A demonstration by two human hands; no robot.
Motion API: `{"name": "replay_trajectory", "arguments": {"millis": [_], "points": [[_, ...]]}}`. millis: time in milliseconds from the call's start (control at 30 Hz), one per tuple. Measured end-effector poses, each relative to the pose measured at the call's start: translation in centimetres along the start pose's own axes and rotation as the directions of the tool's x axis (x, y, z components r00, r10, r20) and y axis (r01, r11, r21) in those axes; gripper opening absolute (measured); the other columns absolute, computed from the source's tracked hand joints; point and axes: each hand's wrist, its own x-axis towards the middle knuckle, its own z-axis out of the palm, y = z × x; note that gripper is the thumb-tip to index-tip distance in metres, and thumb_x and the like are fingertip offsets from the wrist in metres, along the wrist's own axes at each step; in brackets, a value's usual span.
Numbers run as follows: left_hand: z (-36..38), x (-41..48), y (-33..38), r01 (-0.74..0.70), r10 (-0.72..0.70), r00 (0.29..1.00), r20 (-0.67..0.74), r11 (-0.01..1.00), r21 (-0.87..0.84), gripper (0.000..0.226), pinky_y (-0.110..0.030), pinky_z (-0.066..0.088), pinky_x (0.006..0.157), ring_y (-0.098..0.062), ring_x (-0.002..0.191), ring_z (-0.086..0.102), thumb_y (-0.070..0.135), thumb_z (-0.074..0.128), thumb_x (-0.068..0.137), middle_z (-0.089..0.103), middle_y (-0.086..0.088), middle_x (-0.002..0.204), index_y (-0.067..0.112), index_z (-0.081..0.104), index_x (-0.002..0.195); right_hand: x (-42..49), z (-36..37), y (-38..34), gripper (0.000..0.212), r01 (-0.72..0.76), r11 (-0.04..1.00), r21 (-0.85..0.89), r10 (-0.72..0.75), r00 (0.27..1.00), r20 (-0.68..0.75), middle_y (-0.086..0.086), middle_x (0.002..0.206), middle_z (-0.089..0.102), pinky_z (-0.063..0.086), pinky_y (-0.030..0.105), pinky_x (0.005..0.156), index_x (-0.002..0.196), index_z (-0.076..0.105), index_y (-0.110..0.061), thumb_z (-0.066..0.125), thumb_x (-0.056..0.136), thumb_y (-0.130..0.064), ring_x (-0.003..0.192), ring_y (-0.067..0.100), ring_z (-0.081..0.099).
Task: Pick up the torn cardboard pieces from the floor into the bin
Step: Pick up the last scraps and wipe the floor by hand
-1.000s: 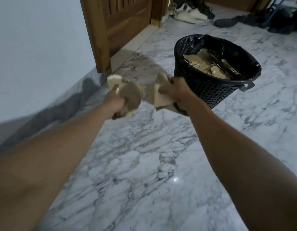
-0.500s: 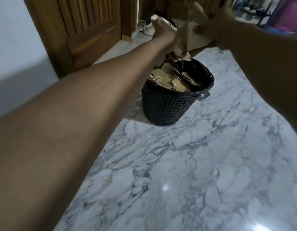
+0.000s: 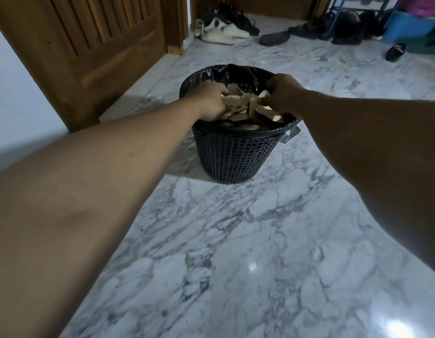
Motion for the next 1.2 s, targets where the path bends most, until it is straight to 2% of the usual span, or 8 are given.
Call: {"name": "replay_trajectory", "arguments": {"millis": [233, 367, 467, 567, 767, 933, 1067, 1200], "points": [[3.7, 4.0, -1.6, -0.082, 0.029, 0.944, 0.330, 0.986, 0.148, 0.050, -0.039, 0.053, 0.084, -0.026, 0.089, 0.062, 0.057, 0.035, 0.090, 0.065, -0.006, 0.111, 0.019, 0.064, 0.105, 0.9, 3.4, -0.3, 0.045, 0.214, 0.897, -0.388, -0.054, 0.922, 0.383, 0.000, 0.117, 0.067, 0.050, 0.044, 0.094, 0.110, 0.068, -0.022, 0.044, 0.086, -0.051, 0.101, 0.027, 0.061], [1.8, 0.5, -0.9, -0.068, 0.065, 0.994, 0.091, 0.997, 0.026, 0.037, -0.036, 0.050, 0.077, -0.027, 0.087, 0.059, 0.043, 0.041, 0.090, 0.062, -0.006, 0.100, 0.018, 0.066, 0.101, -0.3, 2.5, -1.1, 0.028, 0.266, 0.865, -0.426, -0.108, 0.927, 0.360, 0.004, 0.116, 0.064, 0.046, 0.037, 0.094, 0.112, 0.066, -0.016, 0.047, 0.098, -0.030, 0.105, 0.029, 0.059], [0.7, -2.2, -1.9, -0.083, 0.056, 0.955, -0.292, 0.993, -0.084, 0.037, -0.043, 0.044, 0.095, -0.025, 0.112, 0.055, 0.047, 0.046, 0.095, 0.060, -0.004, 0.124, 0.023, 0.065, 0.115, 0.1, 1.3, -1.5, 0.026, 0.160, 0.894, -0.419, -0.112, 0.984, 0.137, 0.018, 0.107, 0.067, 0.052, 0.037, 0.082, 0.111, 0.070, -0.004, 0.057, 0.092, -0.016, 0.099, 0.035, 0.063], [-0.1, -4.9, -6.1, 0.006, -0.049, 0.921, -0.387, 0.994, -0.110, 0.050, -0.056, 0.033, 0.105, -0.026, 0.125, 0.047, 0.059, 0.041, 0.094, 0.052, -0.003, 0.135, 0.022, 0.057, 0.124, 0.6, -0.5, -4.3, 0.023, 0.175, 0.937, -0.303, -0.213, 0.972, -0.098, 0.018, 0.091, 0.066, 0.055, 0.033, 0.071, 0.102, 0.071, -0.002, 0.051, 0.091, -0.010, 0.077, 0.029, 0.060], [3.8, -10.2, -16.9, 0.304, -0.305, 0.952, -0.016, 0.951, -0.054, 0.071, -0.049, 0.038, 0.107, -0.038, 0.132, 0.043, 0.053, 0.054, 0.094, 0.040, -0.018, 0.149, 0.011, 0.035, 0.148, -2.9, 3.5, -15.2, 0.027, 0.379, 0.924, -0.053, -0.380, 0.891, -0.248, 0.007, 0.110, 0.068, 0.047, 0.031, 0.069, 0.111, 0.066, -0.021, 0.048, 0.093, -0.013, 0.085, 0.024, 0.061], [13.5, -16.1, -22.6, 0.423, -0.415, 0.836, 0.360, 0.904, 0.060, 0.098, -0.058, 0.023, 0.114, -0.039, 0.146, 0.020, 0.073, 0.054, 0.078, 0.015, -0.011, 0.162, 0.030, 0.012, 0.156, -7.3, 15.9, -17.2, 0.024, 0.392, 0.920, -0.026, -0.387, 0.916, 0.106, 0.010, 0.101, 0.067, 0.054, 0.035, 0.071, 0.104, 0.068, -0.017, 0.045, 0.097, -0.014, 0.085, 0.031, 0.064], [16.8, -17.3, -21.0, 0.336, -0.338, 0.871, 0.356, 0.939, 0.071, 0.077, -0.058, 0.024, 0.112, -0.035, 0.145, 0.020, 0.063, 0.051, 0.089, 0.019, -0.003, 0.161, 0.037, 0.018, 0.154, -10.9, 25.1, -11.3, 0.030, 0.147, 0.988, 0.045, -0.154, 0.934, 0.323, 0.008, 0.121, 0.062, 0.054, 0.035, 0.086, 0.123, 0.063, -0.017, 0.051, 0.097, -0.012, 0.111, 0.027, 0.061], [17.7, -15.9, -18.4, 0.178, -0.188, 0.954, 0.233, 0.982, 0.065, 0.064, -0.054, 0.033, 0.106, -0.032, 0.136, 0.027, 0.050, 0.050, 0.093, 0.030, 0.000, 0.154, 0.036, 0.029, 0.151, -14.0, 29.3, -7.6, 0.038, 0.115, 0.993, 0.004, -0.111, 0.954, 0.279, 0.007, 0.128, 0.051, 0.047, 0.042, 0.096, 0.133, 0.053, -0.019, 0.046, 0.097, -0.013, 0.122, 0.026, 0.046]]}}
